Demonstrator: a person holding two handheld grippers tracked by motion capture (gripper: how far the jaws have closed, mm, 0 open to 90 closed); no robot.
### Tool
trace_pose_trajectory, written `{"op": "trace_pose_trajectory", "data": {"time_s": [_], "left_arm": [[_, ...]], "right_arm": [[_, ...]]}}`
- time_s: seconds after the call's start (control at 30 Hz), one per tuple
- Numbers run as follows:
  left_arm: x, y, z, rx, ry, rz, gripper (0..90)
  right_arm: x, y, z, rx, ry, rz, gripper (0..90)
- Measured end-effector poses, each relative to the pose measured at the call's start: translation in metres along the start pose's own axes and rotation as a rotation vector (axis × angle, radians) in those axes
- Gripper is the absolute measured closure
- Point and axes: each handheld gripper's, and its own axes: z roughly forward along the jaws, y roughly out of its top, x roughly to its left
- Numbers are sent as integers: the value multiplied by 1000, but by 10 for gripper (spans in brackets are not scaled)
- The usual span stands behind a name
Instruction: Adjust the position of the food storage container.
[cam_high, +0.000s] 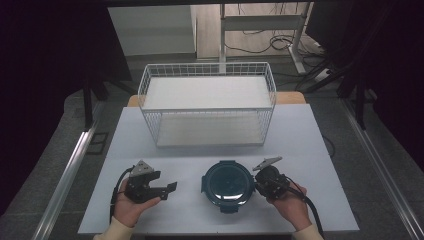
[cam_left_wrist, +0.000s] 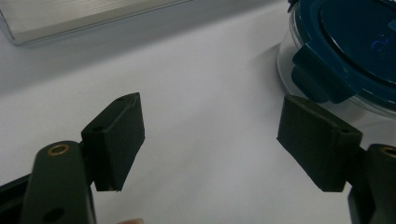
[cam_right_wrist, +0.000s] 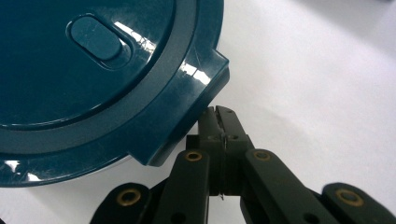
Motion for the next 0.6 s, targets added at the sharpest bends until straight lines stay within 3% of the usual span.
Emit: {"op": "trace_pose_trajectory", "data": {"time_s": [0.6], "left_arm": [[0, -1, 0, 0, 3, -4, 226]], "right_arm": [[9, 11, 8, -11, 29, -29, 896]]}}
